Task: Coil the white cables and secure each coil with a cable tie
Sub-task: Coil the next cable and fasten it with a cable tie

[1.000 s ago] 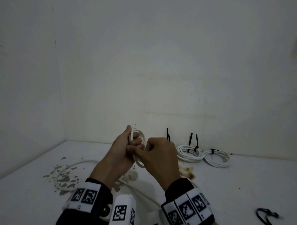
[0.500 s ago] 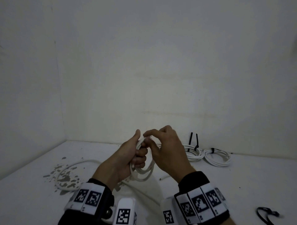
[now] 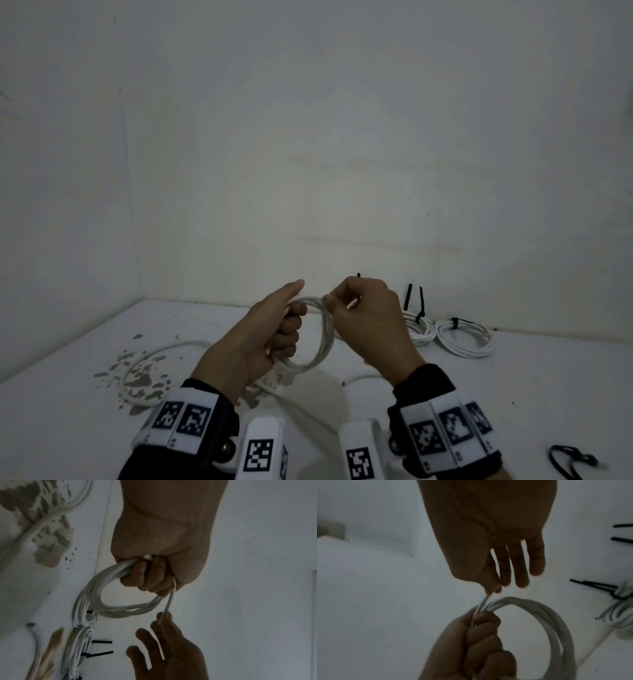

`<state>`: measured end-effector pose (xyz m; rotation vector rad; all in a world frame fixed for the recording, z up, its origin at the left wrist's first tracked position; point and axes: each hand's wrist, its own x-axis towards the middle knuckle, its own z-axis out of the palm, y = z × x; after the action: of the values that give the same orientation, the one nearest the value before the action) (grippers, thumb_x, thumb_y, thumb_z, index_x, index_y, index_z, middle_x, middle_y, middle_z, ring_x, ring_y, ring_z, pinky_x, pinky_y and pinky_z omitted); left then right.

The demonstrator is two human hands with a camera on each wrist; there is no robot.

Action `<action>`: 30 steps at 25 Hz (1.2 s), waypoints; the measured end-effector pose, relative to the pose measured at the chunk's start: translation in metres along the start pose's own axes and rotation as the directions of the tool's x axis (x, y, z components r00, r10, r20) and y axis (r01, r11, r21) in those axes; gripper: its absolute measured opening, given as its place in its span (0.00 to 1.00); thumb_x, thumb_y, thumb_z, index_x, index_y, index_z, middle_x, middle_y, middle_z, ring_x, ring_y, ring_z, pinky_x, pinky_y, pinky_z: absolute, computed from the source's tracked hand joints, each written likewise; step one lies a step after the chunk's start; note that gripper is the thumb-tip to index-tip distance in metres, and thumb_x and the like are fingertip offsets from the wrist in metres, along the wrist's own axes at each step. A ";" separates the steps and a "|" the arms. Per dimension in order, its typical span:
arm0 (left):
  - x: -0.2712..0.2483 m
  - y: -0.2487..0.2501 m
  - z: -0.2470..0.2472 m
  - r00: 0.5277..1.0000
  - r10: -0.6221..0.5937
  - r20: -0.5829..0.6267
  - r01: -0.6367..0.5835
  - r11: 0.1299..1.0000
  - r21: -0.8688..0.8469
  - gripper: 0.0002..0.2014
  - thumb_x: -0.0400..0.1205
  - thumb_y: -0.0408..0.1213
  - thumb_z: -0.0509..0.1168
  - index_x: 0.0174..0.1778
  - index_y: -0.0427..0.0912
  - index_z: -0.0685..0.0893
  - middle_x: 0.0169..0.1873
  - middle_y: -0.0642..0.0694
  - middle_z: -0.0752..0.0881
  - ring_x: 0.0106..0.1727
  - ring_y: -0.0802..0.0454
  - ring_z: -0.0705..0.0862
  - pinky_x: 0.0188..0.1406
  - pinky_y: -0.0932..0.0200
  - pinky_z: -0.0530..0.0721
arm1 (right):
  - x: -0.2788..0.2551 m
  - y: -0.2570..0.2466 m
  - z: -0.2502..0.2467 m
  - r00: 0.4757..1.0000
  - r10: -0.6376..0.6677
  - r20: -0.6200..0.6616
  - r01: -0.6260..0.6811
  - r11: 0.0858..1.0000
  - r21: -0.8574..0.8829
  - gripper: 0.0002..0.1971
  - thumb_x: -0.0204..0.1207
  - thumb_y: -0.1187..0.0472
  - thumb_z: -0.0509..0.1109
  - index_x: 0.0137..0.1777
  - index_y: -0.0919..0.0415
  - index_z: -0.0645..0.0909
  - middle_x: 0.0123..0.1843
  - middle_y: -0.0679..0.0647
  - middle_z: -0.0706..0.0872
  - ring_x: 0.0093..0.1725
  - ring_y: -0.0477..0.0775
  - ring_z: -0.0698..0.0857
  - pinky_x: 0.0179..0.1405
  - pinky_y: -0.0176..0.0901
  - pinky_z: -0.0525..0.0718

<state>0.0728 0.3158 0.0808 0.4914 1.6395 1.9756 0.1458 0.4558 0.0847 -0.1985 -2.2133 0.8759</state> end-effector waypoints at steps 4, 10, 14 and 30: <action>0.000 0.001 -0.003 0.998 0.008 -0.070 -0.004 0.999 0.053 0.27 0.84 0.58 0.61 0.22 0.49 0.65 0.19 0.52 0.56 0.17 0.55 0.52 0.16 0.64 0.55 | -0.001 0.003 -0.005 0.964 0.062 0.258 -0.088 0.992 0.088 0.07 0.77 0.58 0.75 0.38 0.51 0.90 0.34 0.44 0.89 0.29 0.35 0.83 0.33 0.31 0.79; -0.003 0.003 -0.003 1.000 -0.022 -0.020 0.025 0.991 0.135 0.28 0.82 0.62 0.61 0.24 0.50 0.61 0.20 0.51 0.53 0.19 0.54 0.51 0.18 0.62 0.53 | 0.002 0.001 -0.015 0.961 0.077 0.265 -0.143 0.960 0.240 0.11 0.78 0.43 0.72 0.54 0.46 0.85 0.50 0.46 0.89 0.48 0.46 0.87 0.45 0.40 0.85; -0.005 0.002 0.002 1.000 -0.026 0.010 0.024 0.983 0.180 0.29 0.82 0.63 0.60 0.22 0.50 0.62 0.20 0.51 0.54 0.20 0.54 0.51 0.20 0.60 0.52 | -0.003 -0.001 -0.015 0.870 0.057 0.490 -0.218 0.936 0.277 0.18 0.88 0.45 0.57 0.59 0.51 0.86 0.49 0.52 0.92 0.47 0.54 0.90 0.52 0.50 0.85; -0.001 -0.004 0.007 0.994 -0.042 -0.099 0.063 0.974 0.217 0.26 0.82 0.62 0.62 0.25 0.46 0.71 0.20 0.53 0.60 0.20 0.56 0.56 0.18 0.62 0.55 | -0.002 0.005 -0.004 0.845 0.090 0.527 -0.380 0.795 0.474 0.16 0.89 0.65 0.57 0.56 0.74 0.84 0.34 0.55 0.79 0.32 0.48 0.75 0.35 0.44 0.85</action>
<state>0.0780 0.3212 0.0785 0.4362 1.9224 1.8133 0.1497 0.4608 0.0828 0.0317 -2.2695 1.8633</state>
